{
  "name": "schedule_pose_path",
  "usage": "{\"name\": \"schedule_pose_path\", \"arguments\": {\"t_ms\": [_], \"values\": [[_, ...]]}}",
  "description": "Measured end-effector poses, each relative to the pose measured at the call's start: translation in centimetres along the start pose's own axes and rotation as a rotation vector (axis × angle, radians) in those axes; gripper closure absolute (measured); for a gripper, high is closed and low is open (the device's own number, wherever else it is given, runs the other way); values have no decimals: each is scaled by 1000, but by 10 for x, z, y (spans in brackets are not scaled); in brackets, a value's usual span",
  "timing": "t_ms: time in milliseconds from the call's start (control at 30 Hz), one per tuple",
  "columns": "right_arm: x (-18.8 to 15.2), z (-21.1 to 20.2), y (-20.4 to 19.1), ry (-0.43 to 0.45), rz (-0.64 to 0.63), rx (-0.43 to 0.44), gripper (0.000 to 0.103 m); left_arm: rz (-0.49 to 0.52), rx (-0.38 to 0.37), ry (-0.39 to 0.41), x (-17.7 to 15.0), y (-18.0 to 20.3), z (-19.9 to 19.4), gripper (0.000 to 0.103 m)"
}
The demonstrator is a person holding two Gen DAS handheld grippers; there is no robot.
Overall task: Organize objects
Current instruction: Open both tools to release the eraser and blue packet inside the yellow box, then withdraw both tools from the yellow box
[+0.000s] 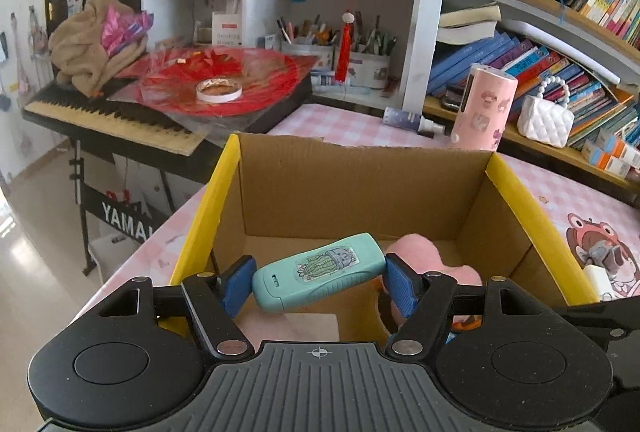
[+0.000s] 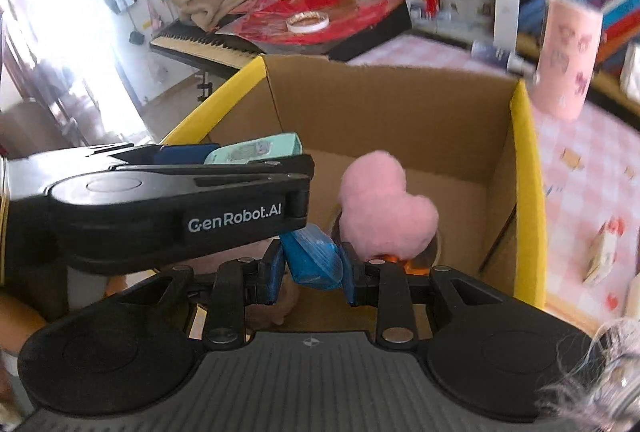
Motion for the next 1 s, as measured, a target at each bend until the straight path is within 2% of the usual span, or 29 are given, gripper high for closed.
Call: {"name": "schedule_pose_path", "arguments": {"t_ms": [67,200,267,367,500,633,800,1000], "values": [[0,-2,0,1,8,-3,73,-8,-3,1,0,-1,-1,33],[-1,-8,-7,26,-58,-57,70,-34,-33,9,2,-3,-8,27],[-1,-16,-12,52,-78,-63,63,-42,-48,42,6,-5,-19,21],[0,-31,-25,104,-138,-87,59,-49,-56,113,14,-10,-42,20],[-1,-53,-42,162,-218,-126,56,-73,-66,205,19,-23,-80,16],[-7,-72,-54,201,-258,-173,53,-88,-63,248,15,-36,-108,14],[-28,-93,-64,233,-257,-257,47,-95,-38,252,-5,-53,-133,12],[-64,-106,-70,252,-180,-322,46,-82,-16,199,-40,-68,-144,12]]}}
Point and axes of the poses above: each gripper's, at about its wrist camera, not at the fingertips, and z roughly the way its jaws point, y to its right, x to its top, the point moved 6 cm from there along z, roughly the way its jaws point, and after that the axes turned 15 degrees about x, right-handed, at the moved point
